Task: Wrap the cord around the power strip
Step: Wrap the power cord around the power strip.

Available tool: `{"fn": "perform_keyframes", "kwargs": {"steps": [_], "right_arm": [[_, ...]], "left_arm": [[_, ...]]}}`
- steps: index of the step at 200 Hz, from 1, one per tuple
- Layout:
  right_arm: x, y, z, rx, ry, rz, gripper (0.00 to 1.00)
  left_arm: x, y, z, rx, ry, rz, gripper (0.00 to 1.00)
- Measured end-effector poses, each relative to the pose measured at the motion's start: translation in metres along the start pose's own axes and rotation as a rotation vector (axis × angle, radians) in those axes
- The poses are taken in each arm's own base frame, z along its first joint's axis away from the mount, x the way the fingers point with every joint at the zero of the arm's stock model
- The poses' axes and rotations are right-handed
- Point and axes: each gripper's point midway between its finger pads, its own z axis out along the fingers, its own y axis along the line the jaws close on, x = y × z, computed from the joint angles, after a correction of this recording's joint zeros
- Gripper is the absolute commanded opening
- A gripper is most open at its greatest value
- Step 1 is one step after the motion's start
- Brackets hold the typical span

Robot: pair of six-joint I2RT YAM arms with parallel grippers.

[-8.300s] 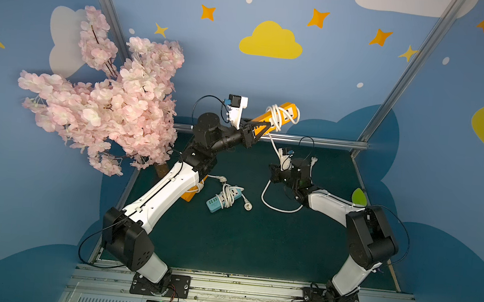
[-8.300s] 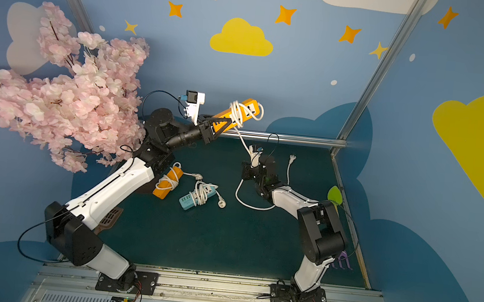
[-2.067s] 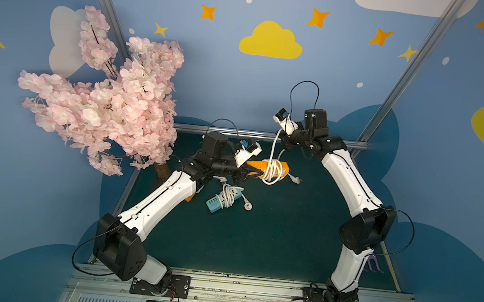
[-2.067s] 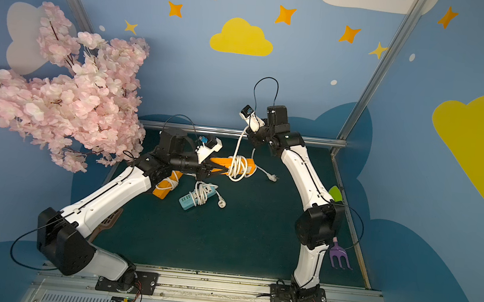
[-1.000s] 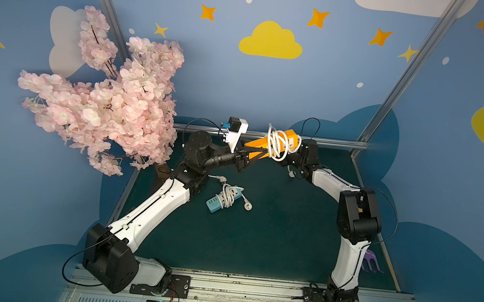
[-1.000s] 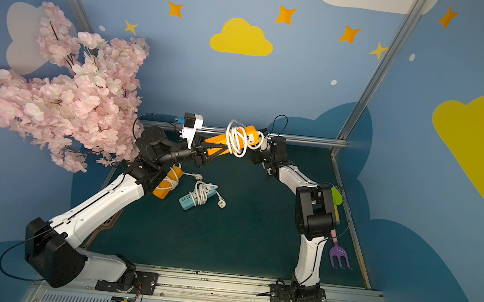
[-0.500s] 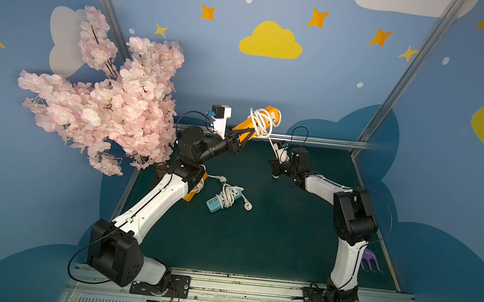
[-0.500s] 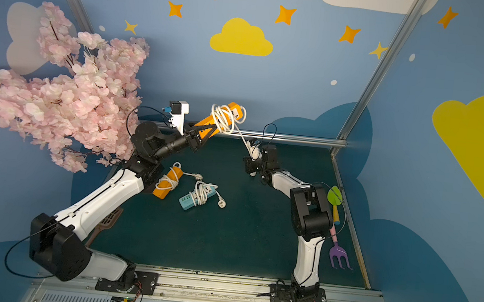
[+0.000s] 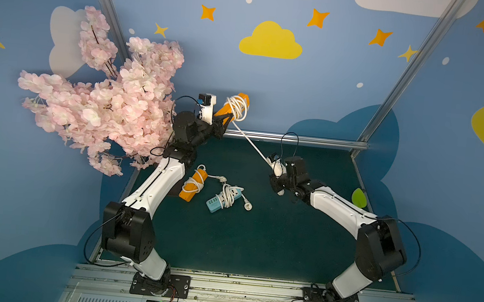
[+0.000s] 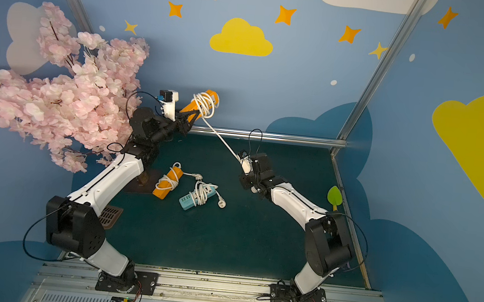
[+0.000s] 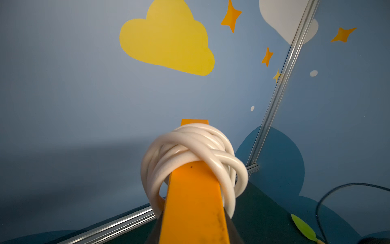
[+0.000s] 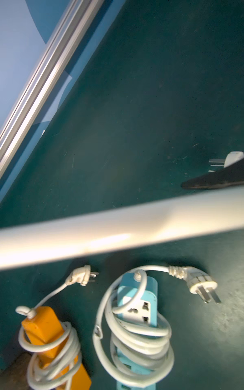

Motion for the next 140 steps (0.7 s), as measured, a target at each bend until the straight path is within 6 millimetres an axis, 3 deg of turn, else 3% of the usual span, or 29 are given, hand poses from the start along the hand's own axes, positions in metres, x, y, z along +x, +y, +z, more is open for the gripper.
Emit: {"fn": "perform_keyframes", "kwargs": {"steps": [31,47,66,90,140], "right_arm": [[-0.002,0.031,-0.029,0.025,0.009,-0.180,0.00],[-0.013,0.034,-0.049,0.052,-0.029,-0.259,0.00],[-0.032,0.027,-0.078,0.109,-0.093,-0.341,0.00],[-0.054,0.013,-0.111,0.203,-0.167,-0.417,0.00],[-0.084,-0.018,-0.137,0.314,-0.211,-0.514,0.00]], "left_arm": [[0.038,0.020,0.013,-0.078,0.098,0.110,0.03],[0.055,0.026,0.019,-0.102,0.149,0.177,0.03],[0.076,0.026,0.022,-0.108,0.214,0.266,0.03],[0.100,0.011,0.025,-0.056,0.295,0.368,0.03],[0.130,-0.013,0.018,0.048,0.406,0.506,0.03]]}}
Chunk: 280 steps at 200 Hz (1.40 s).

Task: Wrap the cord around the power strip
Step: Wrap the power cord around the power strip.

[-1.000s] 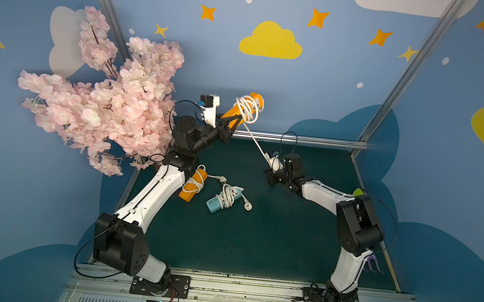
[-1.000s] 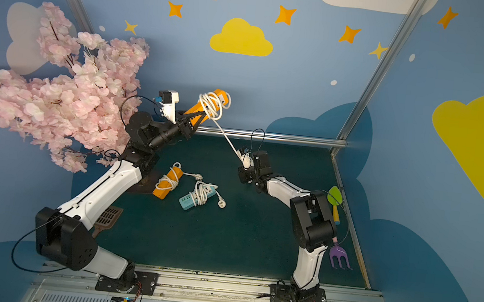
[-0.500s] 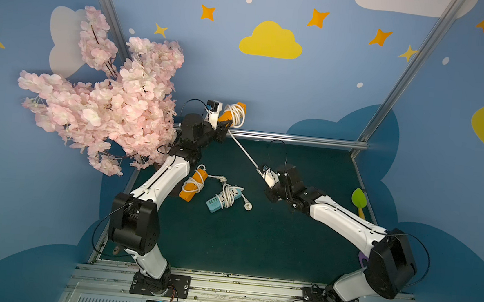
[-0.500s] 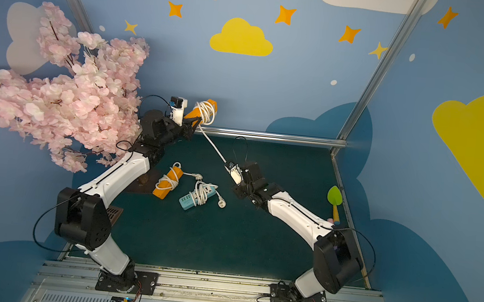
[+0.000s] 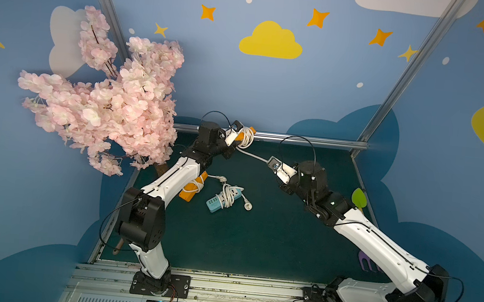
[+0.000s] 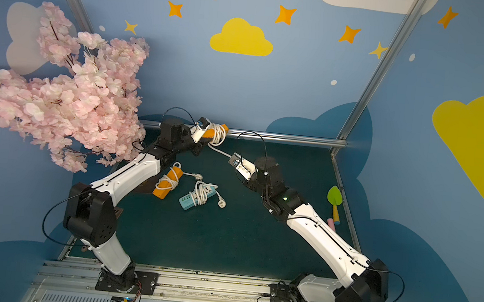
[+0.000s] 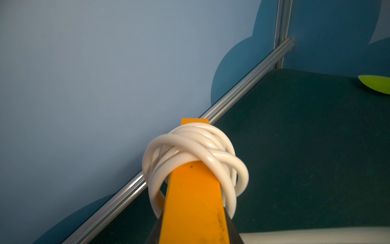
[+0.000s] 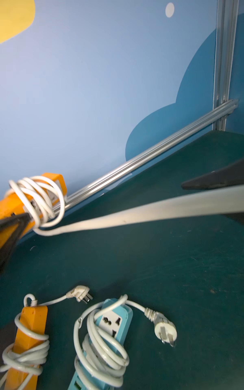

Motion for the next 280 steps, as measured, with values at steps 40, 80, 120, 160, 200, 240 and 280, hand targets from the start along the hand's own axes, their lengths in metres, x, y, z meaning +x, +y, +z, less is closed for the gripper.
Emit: {"fn": "perform_keyframes", "kwargs": {"steps": [40,80,120,160,200,240,280], "right_arm": [[-0.043,-0.061,0.011,0.061,-0.079,0.019,0.00],[-0.055,-0.104,0.046,0.037,-0.116,0.051,0.00],[-0.025,-0.107,0.089,-0.135,-0.097,0.180,0.00],[0.007,-0.085,0.111,-0.388,-0.118,0.410,0.00],[0.040,-0.043,0.123,-0.527,-0.138,0.648,0.00],[0.067,0.003,0.133,-0.614,-0.158,0.856,0.13],[0.078,0.008,0.138,-0.580,-0.195,0.984,0.29]], "left_arm": [[0.007,-0.064,-0.015,0.204,0.070,0.084,0.03],[-0.009,-0.141,-0.046,0.450,0.076,0.134,0.03],[-0.046,-0.195,-0.077,0.668,-0.028,0.082,0.03],[-0.075,-0.203,-0.094,0.756,-0.136,-0.083,0.03],[-0.078,-0.192,-0.097,0.785,-0.210,-0.325,0.03],[-0.087,-0.182,-0.090,0.738,-0.251,-0.472,0.03],[-0.108,-0.170,-0.090,0.682,-0.347,-0.497,0.03]]}}
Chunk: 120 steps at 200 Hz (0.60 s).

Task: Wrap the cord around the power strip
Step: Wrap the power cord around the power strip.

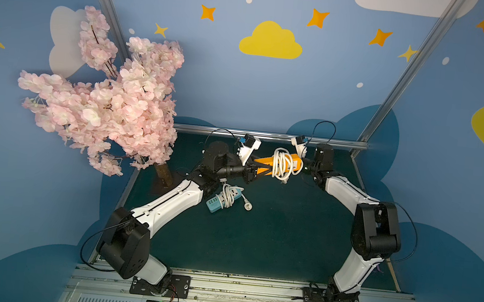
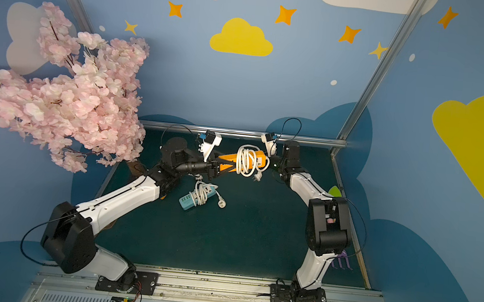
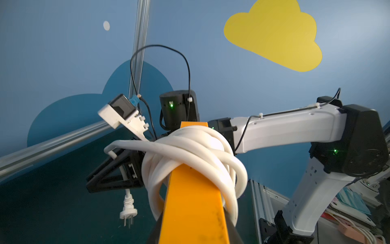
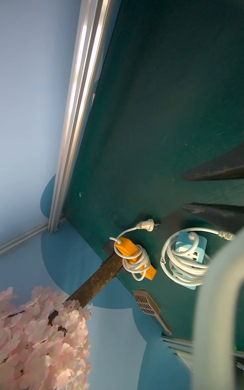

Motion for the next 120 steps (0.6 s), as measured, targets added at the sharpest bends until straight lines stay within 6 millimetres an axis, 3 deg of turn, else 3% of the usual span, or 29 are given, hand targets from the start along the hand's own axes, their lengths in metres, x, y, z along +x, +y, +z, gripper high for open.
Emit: {"fn": "perform_keyframes", "kwargs": {"steps": [58,80,91,99,120], "right_arm": [[0.004,-0.004,-0.004,0.049,-0.057,0.034,0.39],[0.004,0.000,-0.010,0.058,-0.069,0.030,0.19],[0.000,0.003,-0.011,0.058,-0.077,0.020,0.14],[-0.001,0.005,-0.011,0.057,-0.081,0.013,0.17],[-0.003,0.011,-0.009,0.053,-0.086,-0.002,0.39]], "left_arm": [[-0.019,0.003,-0.003,-0.053,-0.065,0.038,0.03],[-0.023,0.005,-0.004,-0.072,-0.074,0.045,0.03],[-0.024,0.006,-0.004,-0.078,-0.077,0.045,0.03],[-0.024,0.006,-0.004,-0.082,-0.078,0.043,0.03],[-0.025,0.007,-0.004,-0.087,-0.078,0.037,0.03]]}}
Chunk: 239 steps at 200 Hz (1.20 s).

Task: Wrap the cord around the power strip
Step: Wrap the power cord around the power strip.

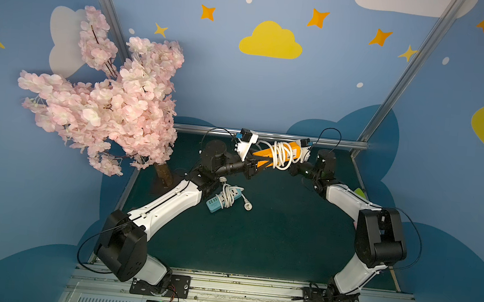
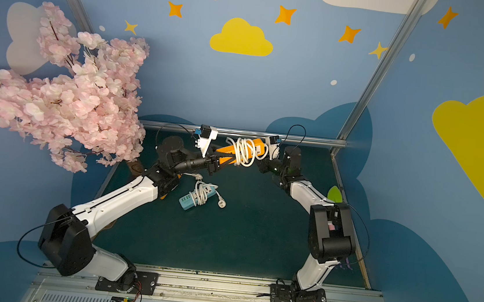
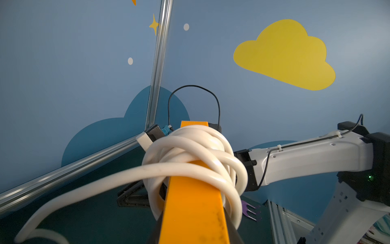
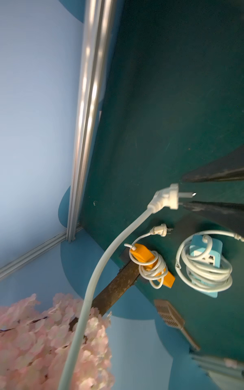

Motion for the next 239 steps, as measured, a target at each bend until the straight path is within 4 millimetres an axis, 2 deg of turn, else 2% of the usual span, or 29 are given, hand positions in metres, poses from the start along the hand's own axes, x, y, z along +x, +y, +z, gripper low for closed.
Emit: {"fn": "perform_keyframes", "kwargs": {"steps": [22,43,66,94,107,129,155,175,208,239], "right_arm": [[0.005,0.010,0.004,-0.009,-0.016,0.001,0.53],[0.023,0.029,0.010,-0.022,-0.030,0.026,0.62],[0.052,0.060,0.022,-0.034,-0.030,0.027,0.65],[0.079,0.100,0.030,-0.039,-0.055,-0.016,0.67],[0.083,0.113,0.031,-0.029,-0.075,-0.042,0.67],[0.074,0.124,0.034,0.004,-0.129,-0.101,0.68],[0.059,0.129,0.041,0.057,-0.185,-0.171,0.67],[0.046,0.126,0.053,0.109,-0.240,-0.210,0.66],[0.045,0.104,0.070,0.247,-0.288,-0.255,0.65],[0.049,0.084,0.077,0.380,-0.304,-0.310,0.63]], "left_arm": [[-0.008,0.000,0.001,-0.007,0.003,-0.001,0.03],[-0.017,0.001,0.002,-0.030,0.005,-0.004,0.03],[-0.024,0.004,0.002,-0.061,0.007,-0.024,0.03],[-0.022,0.012,0.001,-0.116,0.021,-0.077,0.03],[-0.017,0.015,0.001,-0.146,0.035,-0.097,0.03],[-0.008,0.012,0.005,-0.177,0.056,-0.110,0.03],[-0.001,-0.003,0.011,-0.179,0.076,-0.113,0.03],[-0.002,-0.011,0.015,-0.187,0.072,-0.112,0.03],[-0.014,-0.012,0.015,-0.232,0.040,-0.117,0.03],[-0.022,-0.015,0.013,-0.259,0.023,-0.127,0.03]]}}
